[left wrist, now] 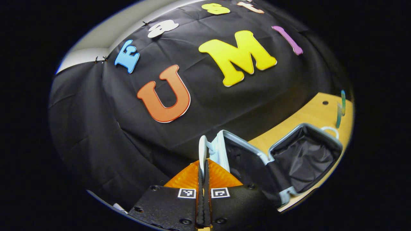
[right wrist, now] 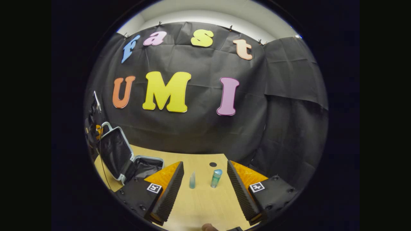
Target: First open the suitcase, pack the skin care products into it, and then close the suitcase.
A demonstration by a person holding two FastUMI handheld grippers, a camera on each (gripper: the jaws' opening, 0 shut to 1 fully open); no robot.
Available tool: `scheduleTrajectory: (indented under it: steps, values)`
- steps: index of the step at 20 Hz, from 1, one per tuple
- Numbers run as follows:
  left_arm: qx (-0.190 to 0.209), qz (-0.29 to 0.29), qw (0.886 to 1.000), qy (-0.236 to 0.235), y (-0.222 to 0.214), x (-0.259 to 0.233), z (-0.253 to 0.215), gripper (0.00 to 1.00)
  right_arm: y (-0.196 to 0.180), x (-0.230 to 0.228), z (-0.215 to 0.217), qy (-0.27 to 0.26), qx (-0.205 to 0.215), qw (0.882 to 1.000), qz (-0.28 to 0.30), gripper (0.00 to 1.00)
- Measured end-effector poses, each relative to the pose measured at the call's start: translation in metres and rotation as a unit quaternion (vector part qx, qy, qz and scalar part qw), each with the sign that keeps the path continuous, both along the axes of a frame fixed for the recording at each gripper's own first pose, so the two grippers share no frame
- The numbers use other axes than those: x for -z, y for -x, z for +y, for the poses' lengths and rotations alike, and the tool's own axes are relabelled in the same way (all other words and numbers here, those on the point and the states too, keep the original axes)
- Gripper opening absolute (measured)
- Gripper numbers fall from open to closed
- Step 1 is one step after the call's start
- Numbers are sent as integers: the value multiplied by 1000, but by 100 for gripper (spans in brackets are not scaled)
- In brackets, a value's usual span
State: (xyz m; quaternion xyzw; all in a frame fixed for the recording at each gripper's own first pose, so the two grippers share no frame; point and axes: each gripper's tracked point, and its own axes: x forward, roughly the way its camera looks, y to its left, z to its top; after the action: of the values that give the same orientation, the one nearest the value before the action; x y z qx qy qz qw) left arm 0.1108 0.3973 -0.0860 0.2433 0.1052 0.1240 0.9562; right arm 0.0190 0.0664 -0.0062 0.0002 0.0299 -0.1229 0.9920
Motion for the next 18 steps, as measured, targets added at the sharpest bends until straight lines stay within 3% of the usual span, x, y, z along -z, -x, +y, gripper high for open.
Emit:
scheduleTrajectory:
  steps: [6,10,13,17,18]
  values:
    - [-38,46,995,77,-19,69,58,3,11,11,-1,10,6,1000,21,80]
    - [-73,109,983,124,-21,132,83,3,19,13,-4,20,12,999,30,80]
    - [-74,117,975,171,-18,164,87,3,20,13,-7,20,15,999,34,80]
    - [-81,153,965,195,-13,194,89,11,15,22,-9,20,9,999,45,80]
    - [-90,154,966,189,-11,193,94,9,12,25,-10,20,6,999,49,80]
